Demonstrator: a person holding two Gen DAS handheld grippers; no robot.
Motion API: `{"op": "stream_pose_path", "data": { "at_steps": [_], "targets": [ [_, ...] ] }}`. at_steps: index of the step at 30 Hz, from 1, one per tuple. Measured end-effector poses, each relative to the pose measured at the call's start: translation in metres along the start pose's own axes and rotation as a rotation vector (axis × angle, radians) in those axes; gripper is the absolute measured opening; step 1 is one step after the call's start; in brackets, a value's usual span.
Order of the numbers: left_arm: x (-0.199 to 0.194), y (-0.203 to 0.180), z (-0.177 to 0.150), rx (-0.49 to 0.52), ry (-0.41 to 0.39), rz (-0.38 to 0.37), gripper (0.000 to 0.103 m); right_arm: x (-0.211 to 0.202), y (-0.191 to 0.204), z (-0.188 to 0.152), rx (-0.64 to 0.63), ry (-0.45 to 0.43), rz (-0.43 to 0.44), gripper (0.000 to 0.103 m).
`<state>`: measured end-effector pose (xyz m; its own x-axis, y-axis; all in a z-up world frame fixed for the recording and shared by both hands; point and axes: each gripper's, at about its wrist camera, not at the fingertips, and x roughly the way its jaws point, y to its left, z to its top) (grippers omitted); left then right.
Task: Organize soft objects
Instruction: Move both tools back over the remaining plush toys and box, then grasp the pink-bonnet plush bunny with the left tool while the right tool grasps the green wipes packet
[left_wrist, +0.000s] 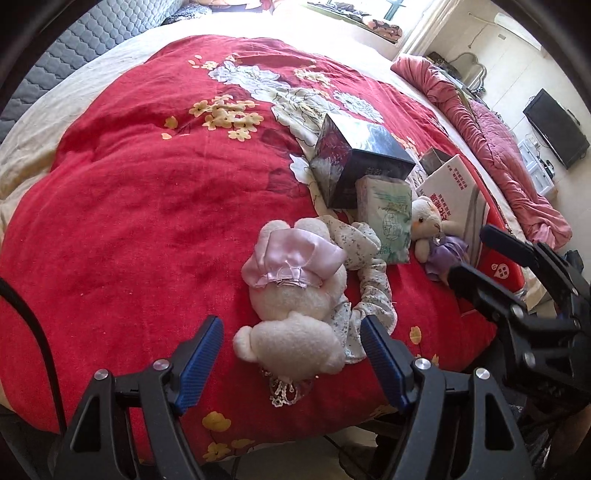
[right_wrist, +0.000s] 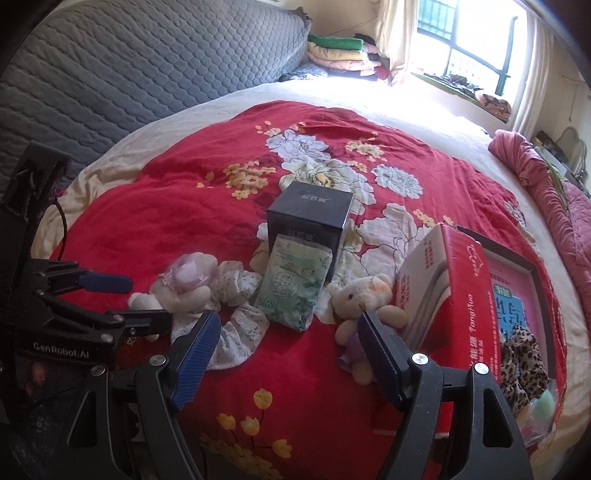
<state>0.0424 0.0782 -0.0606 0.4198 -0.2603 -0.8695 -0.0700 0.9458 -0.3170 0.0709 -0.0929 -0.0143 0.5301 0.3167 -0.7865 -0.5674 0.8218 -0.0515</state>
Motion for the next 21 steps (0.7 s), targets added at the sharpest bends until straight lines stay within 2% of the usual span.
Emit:
{"op": "stream_pose_path", "data": {
  "at_steps": [2,9,11,16,21],
  "targets": [
    [0.004,0.004,0.002,-0.008,0.005,-0.010,0.069,0.012,-0.002,0.008,0.009,0.009,-0.008,0.078],
    [0.009,0.011,0.005,0.008,-0.019,-0.031,0.066,0.055,-0.009,0.028,0.096,0.063,-0.020,0.078],
    [0.012,0.013,0.006,0.013,-0.016,-0.037,0.064,0.064,-0.011,0.029,0.128,0.071,-0.017,0.078],
    [0.015,0.012,0.008,0.031,-0.021,-0.042,0.064,0.086,-0.009,0.030,0.147,0.111,-0.083,0.078],
    [0.018,0.009,0.008,0.045,-0.019,-0.047,0.062,0.099,-0.012,0.029,0.184,0.120,-0.087,0.078]
  ]
}}
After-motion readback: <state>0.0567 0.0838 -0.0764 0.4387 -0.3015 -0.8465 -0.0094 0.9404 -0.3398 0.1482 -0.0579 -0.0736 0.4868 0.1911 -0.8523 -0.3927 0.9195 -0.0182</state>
